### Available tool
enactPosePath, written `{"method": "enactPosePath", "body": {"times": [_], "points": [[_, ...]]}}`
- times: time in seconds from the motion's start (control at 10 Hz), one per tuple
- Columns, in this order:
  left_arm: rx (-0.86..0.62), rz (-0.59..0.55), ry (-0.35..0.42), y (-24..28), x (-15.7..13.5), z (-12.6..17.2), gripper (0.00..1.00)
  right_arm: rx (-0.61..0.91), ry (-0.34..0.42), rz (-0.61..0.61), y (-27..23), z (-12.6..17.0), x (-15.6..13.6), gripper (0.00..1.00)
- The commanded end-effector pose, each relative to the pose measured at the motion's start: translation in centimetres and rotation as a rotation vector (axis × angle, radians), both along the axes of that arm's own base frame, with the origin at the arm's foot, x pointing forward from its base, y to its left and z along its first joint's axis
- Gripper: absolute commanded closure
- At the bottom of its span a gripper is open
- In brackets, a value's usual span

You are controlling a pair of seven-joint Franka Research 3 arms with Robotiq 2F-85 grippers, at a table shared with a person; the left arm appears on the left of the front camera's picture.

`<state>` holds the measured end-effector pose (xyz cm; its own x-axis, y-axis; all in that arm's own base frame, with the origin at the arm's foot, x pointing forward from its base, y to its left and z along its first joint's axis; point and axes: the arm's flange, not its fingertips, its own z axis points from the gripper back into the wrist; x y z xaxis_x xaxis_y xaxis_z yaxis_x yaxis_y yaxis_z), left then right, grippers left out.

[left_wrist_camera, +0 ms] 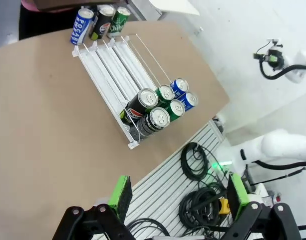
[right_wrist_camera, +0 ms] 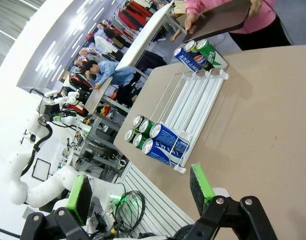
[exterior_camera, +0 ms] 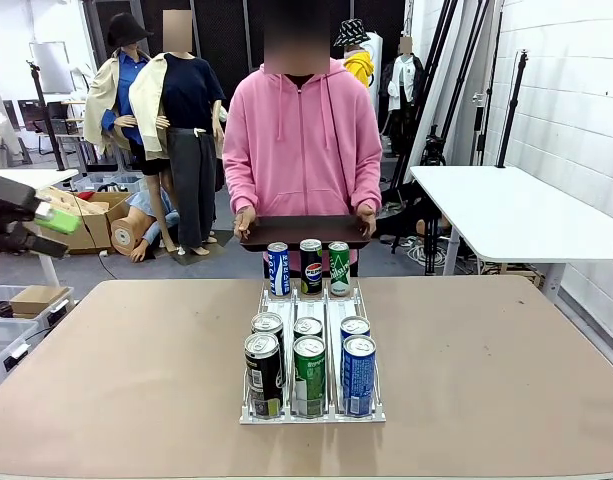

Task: Retrieve and hand over the desired beverage to the person.
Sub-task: Pick up a can of the same type that the person held from the Automatic Can Dispenser.

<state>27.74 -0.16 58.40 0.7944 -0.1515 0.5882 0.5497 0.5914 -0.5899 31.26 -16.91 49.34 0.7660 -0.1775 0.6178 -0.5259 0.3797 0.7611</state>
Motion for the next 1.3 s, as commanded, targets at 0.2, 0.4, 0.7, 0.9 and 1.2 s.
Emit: {"method": "enactPosePath", "body": {"times": [0.2, 0.4, 0.7, 0.9, 1.2], "points": [[0.222, 0.011, -0.023, -7.5, 1.0, -0.7, 0.00, 0.007, -0.010, 0.006, -0.1, -0.1, -0.1, 0.00], [0.306, -0.011, -0.035, -11.6, 1.3, -1.2, 0.00, 0.007, -0.010, 0.006, -0.1, -0.1, -0.1, 0.00], [0.395, -0.035, -0.056, -17.4, 1.9, -1.6, 0.00, 0.007, -0.010, 0.006, -0.1, -0.1, -0.1, 0.00], [0.462, -0.049, -0.056, -20.7, 2.6, -2.1, 0.00, 0.007, -0.010, 0.006, -0.1, -0.1, -0.1, 0.00], [0.541, -0.079, -0.057, -25.2, 3.4, -2.9, 0.00, 0.007, -0.010, 0.006, -0.1, -0.1, -0.1, 0.00]]}}
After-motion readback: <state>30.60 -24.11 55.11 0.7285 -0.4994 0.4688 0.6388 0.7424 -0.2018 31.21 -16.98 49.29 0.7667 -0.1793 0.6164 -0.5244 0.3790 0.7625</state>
